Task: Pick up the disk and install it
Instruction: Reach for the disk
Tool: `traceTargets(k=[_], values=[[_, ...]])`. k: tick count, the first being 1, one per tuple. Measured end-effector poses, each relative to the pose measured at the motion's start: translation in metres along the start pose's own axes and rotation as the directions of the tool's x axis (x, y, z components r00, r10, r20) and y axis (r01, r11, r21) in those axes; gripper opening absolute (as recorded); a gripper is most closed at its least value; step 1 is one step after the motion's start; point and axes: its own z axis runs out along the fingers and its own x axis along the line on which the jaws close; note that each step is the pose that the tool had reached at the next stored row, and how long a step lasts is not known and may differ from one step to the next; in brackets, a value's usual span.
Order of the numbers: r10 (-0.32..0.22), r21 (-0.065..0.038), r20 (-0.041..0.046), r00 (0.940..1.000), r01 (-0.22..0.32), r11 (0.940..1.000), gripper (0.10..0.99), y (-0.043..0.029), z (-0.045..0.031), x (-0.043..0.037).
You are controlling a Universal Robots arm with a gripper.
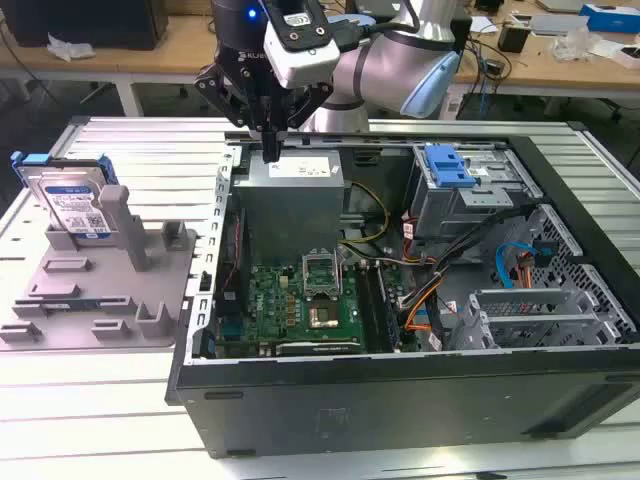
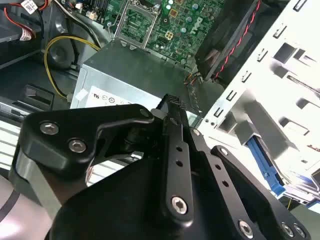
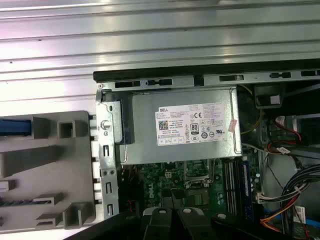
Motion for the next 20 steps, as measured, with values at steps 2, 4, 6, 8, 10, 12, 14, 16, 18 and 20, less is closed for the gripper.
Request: traceTargets(k=[2, 4, 6, 8, 10, 12, 14, 16, 18, 20], values=[[0.0, 0.0, 0.0, 1.0, 0.0, 1.0, 0.106, 0.0, 0.0, 0.0], [0.0, 0.0, 0.0, 1.0, 0.0, 1.0, 0.106, 0.0, 0.0, 0.0], [0.0, 0.0, 0.0, 1.0, 0.0, 1.0, 0.106, 0.0, 0.0, 0.0], [0.0, 0.0, 0.0, 1.0, 0.0, 1.0, 0.106, 0.0, 0.0, 0.0], [0.0, 0.0, 0.0, 1.0, 0.0, 1.0, 0.106, 0.0, 0.0, 0.0], [0.0, 0.0, 0.0001, 1.0, 0.0, 1.0, 0.106, 0.0, 0.0, 0.0006], [0.0, 0.0, -0.0008, 1.0, 0.0, 1.0, 0.106, -0.0001, 0.0002, 0.0015], [0.0, -0.001, -0.0016, 1.0, 0.0, 1.0, 0.106, 0.0001, 0.0001, 0.0069], [0.0, -0.001, -0.005, 1.0, 0.0, 1.0, 0.106, 0.0028, 0.0, 0.024], [0.001, 0.0, -0.0107, 0.9999, -0.001, 1.0, 0.106, 0.0063, -0.0001, 0.0376]])
